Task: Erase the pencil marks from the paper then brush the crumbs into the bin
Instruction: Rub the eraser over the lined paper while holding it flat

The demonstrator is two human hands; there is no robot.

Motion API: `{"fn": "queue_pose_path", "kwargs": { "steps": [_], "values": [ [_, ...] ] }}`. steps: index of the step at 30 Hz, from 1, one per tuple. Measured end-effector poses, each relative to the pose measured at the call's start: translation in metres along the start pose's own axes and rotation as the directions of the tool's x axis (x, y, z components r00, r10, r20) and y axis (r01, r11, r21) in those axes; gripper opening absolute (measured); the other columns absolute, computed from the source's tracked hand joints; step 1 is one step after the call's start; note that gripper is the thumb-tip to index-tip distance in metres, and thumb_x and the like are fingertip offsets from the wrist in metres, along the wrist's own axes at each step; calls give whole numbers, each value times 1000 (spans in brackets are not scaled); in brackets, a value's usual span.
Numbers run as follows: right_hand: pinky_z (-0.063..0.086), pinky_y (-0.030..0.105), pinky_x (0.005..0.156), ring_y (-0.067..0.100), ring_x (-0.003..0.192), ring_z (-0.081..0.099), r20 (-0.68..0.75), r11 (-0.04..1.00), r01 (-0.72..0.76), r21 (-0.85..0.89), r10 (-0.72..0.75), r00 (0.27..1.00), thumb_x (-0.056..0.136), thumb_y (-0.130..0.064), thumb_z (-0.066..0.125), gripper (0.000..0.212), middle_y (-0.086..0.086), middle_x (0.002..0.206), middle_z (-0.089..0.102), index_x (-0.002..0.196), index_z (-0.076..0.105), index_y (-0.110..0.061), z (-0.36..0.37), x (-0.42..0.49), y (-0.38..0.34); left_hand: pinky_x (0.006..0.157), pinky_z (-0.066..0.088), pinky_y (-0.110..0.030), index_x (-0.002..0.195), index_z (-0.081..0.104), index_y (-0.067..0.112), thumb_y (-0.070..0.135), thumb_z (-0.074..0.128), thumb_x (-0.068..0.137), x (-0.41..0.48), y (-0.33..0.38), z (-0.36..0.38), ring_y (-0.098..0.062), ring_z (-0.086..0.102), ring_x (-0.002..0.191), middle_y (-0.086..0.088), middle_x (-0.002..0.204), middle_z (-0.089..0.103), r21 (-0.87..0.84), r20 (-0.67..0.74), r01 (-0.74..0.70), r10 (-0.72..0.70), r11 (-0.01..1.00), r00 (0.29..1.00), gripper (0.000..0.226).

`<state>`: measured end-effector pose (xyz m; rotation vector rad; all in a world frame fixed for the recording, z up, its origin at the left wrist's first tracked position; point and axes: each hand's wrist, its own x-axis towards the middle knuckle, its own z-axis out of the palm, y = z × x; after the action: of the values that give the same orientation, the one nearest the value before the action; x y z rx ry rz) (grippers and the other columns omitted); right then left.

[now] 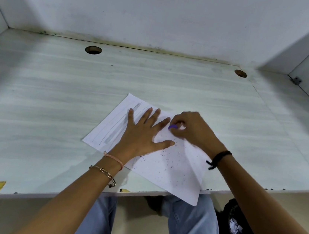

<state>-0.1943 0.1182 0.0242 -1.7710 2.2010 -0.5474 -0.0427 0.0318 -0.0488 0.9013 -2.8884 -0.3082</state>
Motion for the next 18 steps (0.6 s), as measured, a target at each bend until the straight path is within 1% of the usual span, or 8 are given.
{"fn": "queue_pose_path", "kwargs": {
  "steps": [2, 3, 6, 8, 11, 15, 16, 18],
  "values": [
    [41, 28, 64, 21, 72, 58, -78, 998, -58, -26, 55, 995, 78, -7, 66, 7, 9, 78, 67, 82, 72, -6, -3, 8, 4, 111, -14, -65, 151, 0, 47, 83, 19, 82, 0, 0, -1, -14, -15, 149, 7, 162, -12, -8, -2, 11, -11, 1000, 1000, 81],
    [40, 26, 64, 21, 72, 57, -77, 999, -38, -22, 36, 996, 78, -7, 65, 7, 9, 77, 66, 82, 72, -6, 0, 7, 1, 110, -15, -65, 151, 0, 47, 84, 18, 81, 1, 0, -1, -15, -14, 149, 6, 163, -11, -7, -4, 10, -11, 1000, 1000, 81],
    [38, 17, 63, 6, 67, 51, 46, 996, 91, 6, -91, 995, 78, -12, 68, 7, -2, 75, 64, 83, 73, -13, 11, -6, -11, 110, -12, -67, 152, 2, 45, 86, 15, 80, 1, 1, -2, -15, -13, 149, 5, 163, -10, 20, -3, -5, 5, 1000, 1000, 84],
    [40, 18, 63, 5, 67, 53, 27, 999, 45, 5, -46, 999, 78, -12, 68, 6, -4, 75, 65, 82, 72, -12, 5, 0, -3, 111, -13, -66, 152, 1, 44, 85, 17, 81, -1, 1, -2, -15, -14, 149, 6, 163, -11, 12, 10, 2, -2, 1000, 1000, 84],
    [43, 27, 64, 20, 73, 58, -83, 998, -51, -48, 46, 995, 78, -7, 64, 7, 8, 79, 67, 80, 71, -6, 2, 13, 1, 110, -15, -65, 153, -2, 43, 83, 19, 82, 0, 1, -3, -14, -15, 149, 6, 162, -11, -3, 6, 20, -20, 1000, 1000, 84],
    [41, 21, 62, 9, 67, 53, 44, 998, 54, 23, -55, 998, 76, -11, 68, 5, 0, 74, 64, 80, 72, -10, 12, -3, -13, 110, -12, -67, 153, -1, 39, 85, 17, 81, 0, 1, -2, -15, -13, 149, 6, 163, -10, 21, -13, 3, -3, 1000, 1000, 88],
    [42, 21, 62, 10, 67, 55, 43, 999, 27, 29, -28, 999, 76, -11, 69, 6, 0, 75, 66, 81, 73, -11, 9, -2, -9, 110, -13, -66, 154, -1, 39, 85, 18, 81, -1, 2, -2, -14, -13, 149, 6, 163, -10, 18, -7, 7, -7, 1000, 1000, 88],
    [42, 22, 60, 16, 69, 58, -41, 997, -77, 24, 78, 996, 77, -9, 67, 6, 4, 78, 69, 81, 72, -9, 2, 7, 2, 110, -14, -65, 154, -1, 39, 83, 20, 82, -2, 2, -3, -13, -13, 149, 7, 162, -11, -3, 1, 22, -22, 1000, 1000, 87]
  ]
}}
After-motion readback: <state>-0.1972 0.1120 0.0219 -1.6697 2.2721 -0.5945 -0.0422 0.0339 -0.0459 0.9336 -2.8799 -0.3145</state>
